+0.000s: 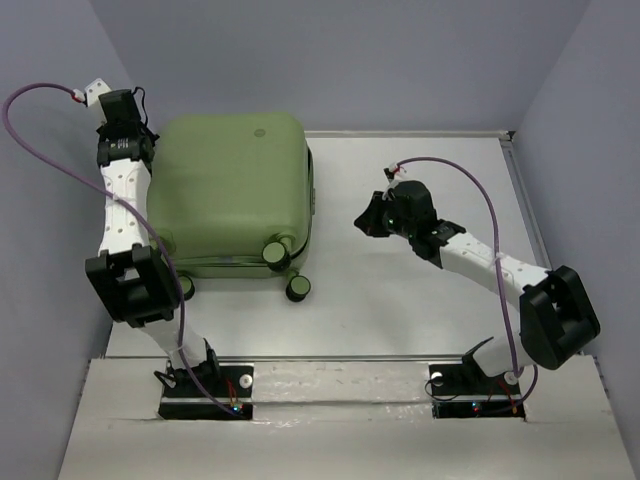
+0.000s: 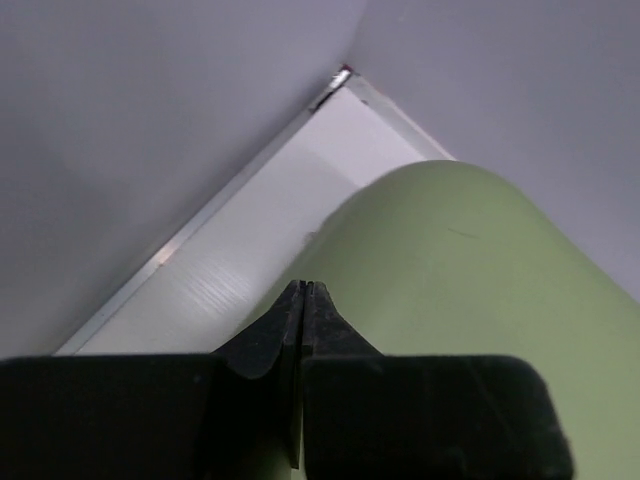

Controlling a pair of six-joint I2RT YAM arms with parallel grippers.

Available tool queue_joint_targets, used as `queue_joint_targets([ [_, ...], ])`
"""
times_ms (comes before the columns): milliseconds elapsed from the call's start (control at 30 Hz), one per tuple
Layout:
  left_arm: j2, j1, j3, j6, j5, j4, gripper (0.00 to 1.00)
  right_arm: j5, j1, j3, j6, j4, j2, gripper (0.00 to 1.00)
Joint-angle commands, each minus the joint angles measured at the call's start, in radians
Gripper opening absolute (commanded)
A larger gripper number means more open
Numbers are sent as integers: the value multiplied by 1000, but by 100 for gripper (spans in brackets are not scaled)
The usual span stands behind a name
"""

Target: Pack the luggage

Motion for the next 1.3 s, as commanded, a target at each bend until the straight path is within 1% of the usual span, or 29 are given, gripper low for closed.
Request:
queue_joint_targets([
  [0,98,12,92,96,-199,-52,6,-57,13,-1,-51,39,-45,7],
  [33,112,12,89,101,-241,-53,6,-57,13,-1,-52,39,-50,7],
  [133,170,16,76,108,-267,-76,6,-57,22,7,-51,39,-42,7],
  [233,230,16,72,122,-295,-104,6,-48,22,37,-49,39,1,7],
  [267,247,15,38,125,-299,-121,6,-40,22,62,-57,39,15,7],
  [367,253,9,-46,133,-307,-100,6,20,22,120,-77,23,80,8],
  [400,245,9,-106,134,-299,-77,6,37,22,178,-90,10,135,11],
  [433,239,9,-138,136,-289,-66,6,38,22,218,-97,-7,169,13],
  [467,232,9,-164,134,-258,-54,6,34,13,258,-104,-24,203,14],
  [500,213,7,-225,130,-234,-38,6,31,13,327,-106,-33,234,15],
  [533,204,6,-253,121,-201,-20,6,29,13,356,-110,-33,263,18],
  [567,196,3,-279,87,-137,-11,6,31,13,387,-115,-52,319,20],
  [600,175,-11,-348,76,-102,11,6,32,13,416,-117,-75,347,21],
  [667,165,-34,-396,53,-48,45,6,32,13,483,-118,-96,390,23],
  [700,150,-62,-439,45,-14,54,6,31,13,500,-120,-102,422,23],
  [767,127,-91,-485,39,18,84,6,20,13,525,-127,-110,444,28],
  [833,71,-123,-564,19,98,114,6,17,13,542,-152,-136,470,29],
  [867,49,-128,-592,10,166,146,6,21,4,560,-167,-148,476,30],
  [900,5,-132,-647,-1,194,164,6,24,3,563,-175,-161,486,30],
  [1000,-75,-177,-706,-2,256,186,6,21,-7,557,-199,-161,490,31],
  [1033,-98,-218,-747,-2,262,192,6,23,-18,557,-206,-161,490,31],
  [1067,-117,-218,-764,-8,264,195,6,18,-18,559,-209,-161,490,31],
  [1100,-153,-279,-781,-11,270,197,6,9,-18,571,-221,-161,495,31],
  [1200,-206,-365,-835,-46,277,200,6,-49,-42,619,-244,-161,527,32],
  [1233,-247,-419,-848,-60,281,203,6,-73,-43,645,-261,-161,544,33],
  [1267,-267,-444,-881,-74,281,213,6,-138,-52,713,-264,-168,586,35],
])
